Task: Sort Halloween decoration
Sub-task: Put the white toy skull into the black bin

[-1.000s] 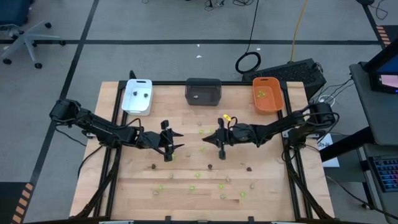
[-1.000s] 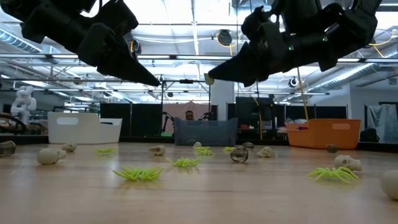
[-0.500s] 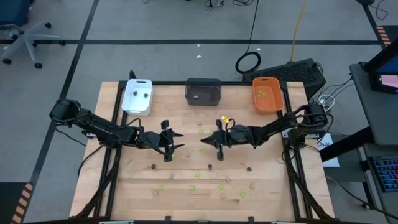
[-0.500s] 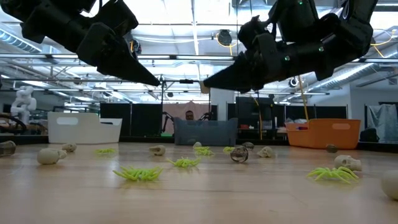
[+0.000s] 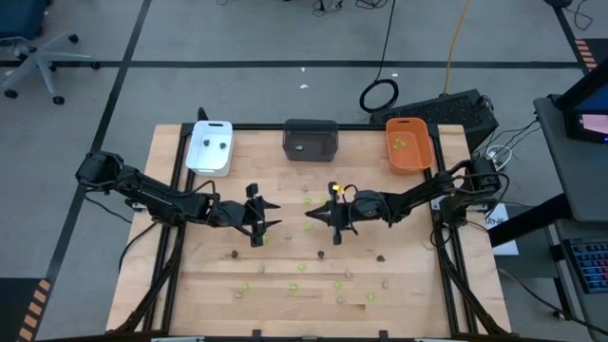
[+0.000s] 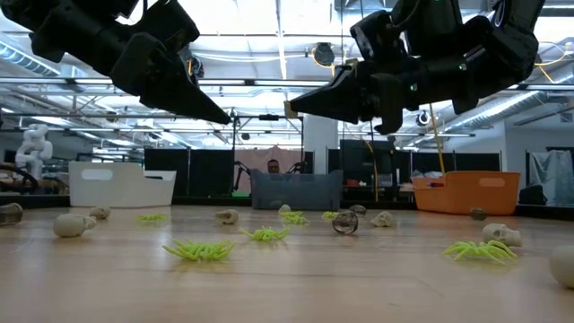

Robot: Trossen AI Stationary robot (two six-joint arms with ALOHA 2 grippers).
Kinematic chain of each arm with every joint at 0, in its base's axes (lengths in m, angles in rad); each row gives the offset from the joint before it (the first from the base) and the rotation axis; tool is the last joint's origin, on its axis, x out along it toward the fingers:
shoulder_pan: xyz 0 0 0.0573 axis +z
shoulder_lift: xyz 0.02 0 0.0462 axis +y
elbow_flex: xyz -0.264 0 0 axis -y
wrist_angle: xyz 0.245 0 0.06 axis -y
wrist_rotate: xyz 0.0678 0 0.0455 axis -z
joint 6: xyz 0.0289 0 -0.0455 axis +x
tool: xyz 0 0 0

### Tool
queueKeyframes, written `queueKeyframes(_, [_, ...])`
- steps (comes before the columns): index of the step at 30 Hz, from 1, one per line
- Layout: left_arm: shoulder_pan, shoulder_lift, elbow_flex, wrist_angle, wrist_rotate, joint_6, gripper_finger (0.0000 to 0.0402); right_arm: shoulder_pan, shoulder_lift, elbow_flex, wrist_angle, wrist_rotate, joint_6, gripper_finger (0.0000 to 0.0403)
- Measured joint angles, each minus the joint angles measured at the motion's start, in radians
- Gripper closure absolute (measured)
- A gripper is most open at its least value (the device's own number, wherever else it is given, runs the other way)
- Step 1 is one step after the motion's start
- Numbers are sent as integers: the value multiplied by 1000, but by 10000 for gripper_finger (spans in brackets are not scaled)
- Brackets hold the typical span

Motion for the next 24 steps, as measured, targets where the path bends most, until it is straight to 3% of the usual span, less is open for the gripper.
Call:
queueKeyframes(6, [0,0,0,0,0,1,210,0,0,0,0,0,-47,403])
queueKeyframes(13, [0,0,0,-1,0,2,210,0,0,0,19,0,10,403])
queueKeyframes(24, [0,0,-1,-1,0,17,210,-75,-1,0,60,-1,261,403])
